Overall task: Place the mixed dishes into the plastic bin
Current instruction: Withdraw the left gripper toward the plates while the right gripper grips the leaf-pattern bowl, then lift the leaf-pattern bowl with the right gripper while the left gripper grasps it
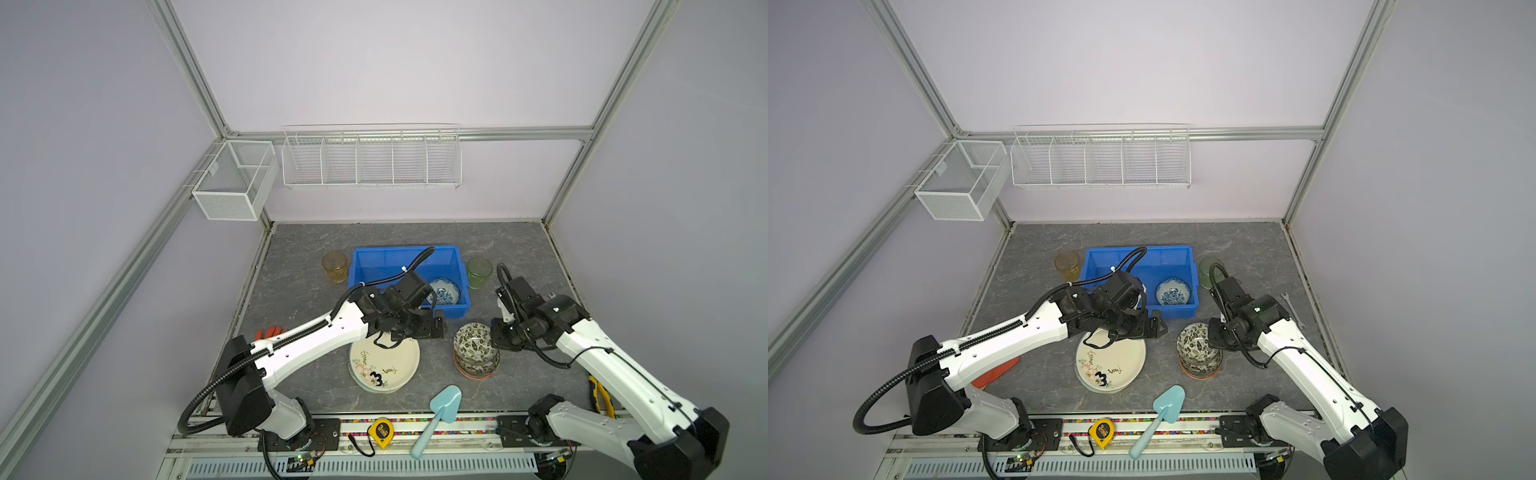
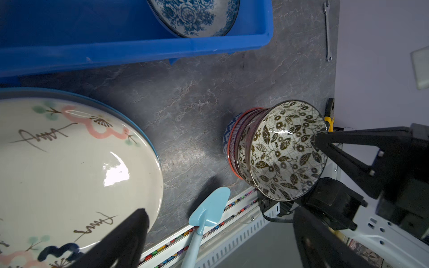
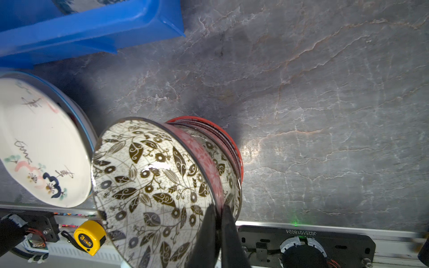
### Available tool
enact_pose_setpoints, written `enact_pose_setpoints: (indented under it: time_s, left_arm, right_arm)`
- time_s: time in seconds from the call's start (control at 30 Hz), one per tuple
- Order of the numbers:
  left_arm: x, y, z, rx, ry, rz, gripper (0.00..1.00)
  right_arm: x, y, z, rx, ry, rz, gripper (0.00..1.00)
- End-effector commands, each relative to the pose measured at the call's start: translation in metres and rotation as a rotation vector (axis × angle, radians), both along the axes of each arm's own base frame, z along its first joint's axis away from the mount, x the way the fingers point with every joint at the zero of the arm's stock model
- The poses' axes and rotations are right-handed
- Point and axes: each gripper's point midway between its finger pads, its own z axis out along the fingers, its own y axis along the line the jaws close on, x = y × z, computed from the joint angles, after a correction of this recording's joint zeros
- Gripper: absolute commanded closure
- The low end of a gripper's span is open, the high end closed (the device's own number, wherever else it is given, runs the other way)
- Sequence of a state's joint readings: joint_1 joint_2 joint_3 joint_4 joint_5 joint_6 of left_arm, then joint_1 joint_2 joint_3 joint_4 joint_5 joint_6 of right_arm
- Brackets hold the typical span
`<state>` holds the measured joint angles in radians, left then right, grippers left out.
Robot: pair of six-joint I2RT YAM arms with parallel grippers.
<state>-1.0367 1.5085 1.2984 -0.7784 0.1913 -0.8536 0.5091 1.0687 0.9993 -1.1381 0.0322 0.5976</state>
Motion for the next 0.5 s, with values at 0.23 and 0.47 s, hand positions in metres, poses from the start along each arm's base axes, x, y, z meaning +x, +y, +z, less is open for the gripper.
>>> enact_pose_setpoints:
  time_s: [0.23, 0.47]
  left_arm:
    - [-0.002, -0.036, -0.005, -0.036, 0.032, -0.047, 0.19]
    - [-0.001, -0.047, -0.009, -0.036, 0.043, -0.068, 0.32]
  right_arm:
    - [0.001, 0.017, 0.030, 0.141, -0.063, 0.002, 0.93]
    - [0.003, 0.026, 0.031, 0.174, -0.061, 0.012, 0.93]
